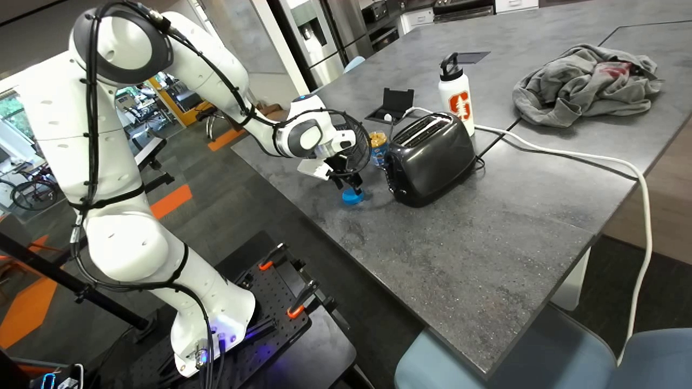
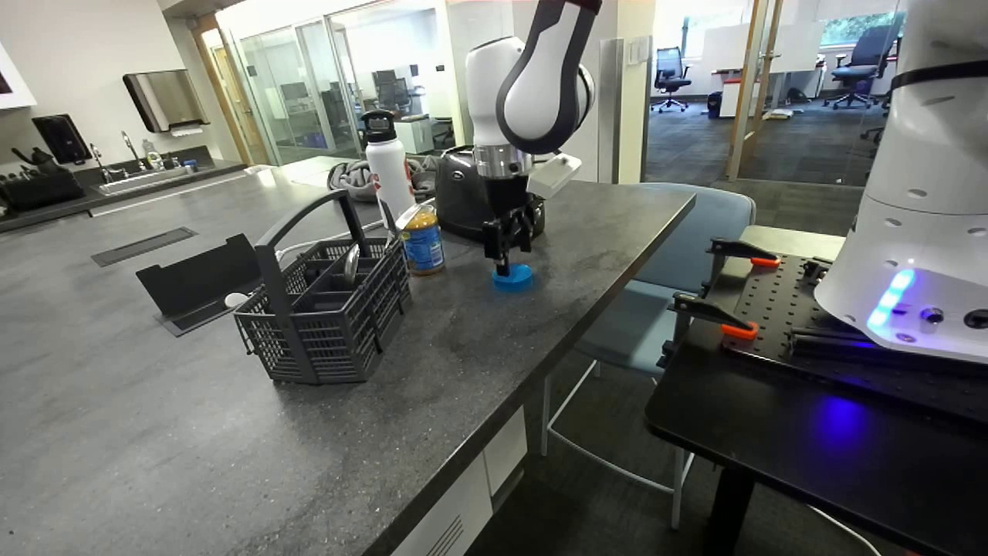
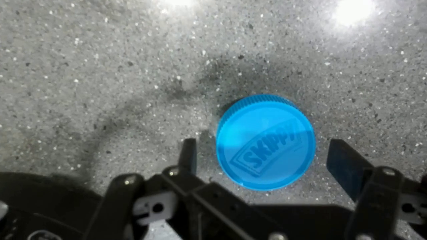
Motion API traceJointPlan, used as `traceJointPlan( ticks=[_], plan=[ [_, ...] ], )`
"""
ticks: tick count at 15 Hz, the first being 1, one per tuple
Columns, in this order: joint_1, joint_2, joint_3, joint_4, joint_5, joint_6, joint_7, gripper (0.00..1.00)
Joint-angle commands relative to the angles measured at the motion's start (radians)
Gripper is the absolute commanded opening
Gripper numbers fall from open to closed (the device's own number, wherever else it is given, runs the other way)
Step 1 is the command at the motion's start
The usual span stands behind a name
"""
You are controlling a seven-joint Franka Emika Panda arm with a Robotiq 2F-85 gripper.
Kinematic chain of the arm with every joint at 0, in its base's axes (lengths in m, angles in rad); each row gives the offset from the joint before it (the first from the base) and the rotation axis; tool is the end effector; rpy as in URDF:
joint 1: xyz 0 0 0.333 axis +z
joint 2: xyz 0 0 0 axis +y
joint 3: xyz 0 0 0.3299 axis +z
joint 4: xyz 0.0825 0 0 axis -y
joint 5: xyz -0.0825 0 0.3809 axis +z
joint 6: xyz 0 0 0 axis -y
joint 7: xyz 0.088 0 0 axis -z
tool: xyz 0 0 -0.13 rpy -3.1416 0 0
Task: Take the bottle top and put it on the bottle
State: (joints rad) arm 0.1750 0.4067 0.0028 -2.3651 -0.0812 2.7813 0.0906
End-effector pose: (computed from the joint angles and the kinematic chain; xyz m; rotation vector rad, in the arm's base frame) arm 0.5014 0.0932 0.1488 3.1049 0.2533 0.0205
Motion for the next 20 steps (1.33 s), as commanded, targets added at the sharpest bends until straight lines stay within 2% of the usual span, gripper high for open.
traceJointPlan(
  ticks=[1,8,10,12,13,16,20],
  plan=[
    [0.021,0.039,-0.019,0.034,-0.029,0.020,0.040,1.00],
    [0.026,0.082,-0.017,0.070,-0.023,0.023,0.031,1.00],
    [0.030,0.089,-0.018,0.076,-0.024,0.022,0.030,0.74],
    [0.033,0.094,-0.019,0.081,-0.024,0.021,0.030,0.59],
    [0.034,0.094,-0.019,0.084,-0.025,0.021,0.029,0.55],
    [0.036,0.075,-0.018,0.075,-0.021,0.017,0.035,0.55],
    [0.027,-0.050,0.000,0.019,0.002,-0.001,0.040,0.55]
  ],
)
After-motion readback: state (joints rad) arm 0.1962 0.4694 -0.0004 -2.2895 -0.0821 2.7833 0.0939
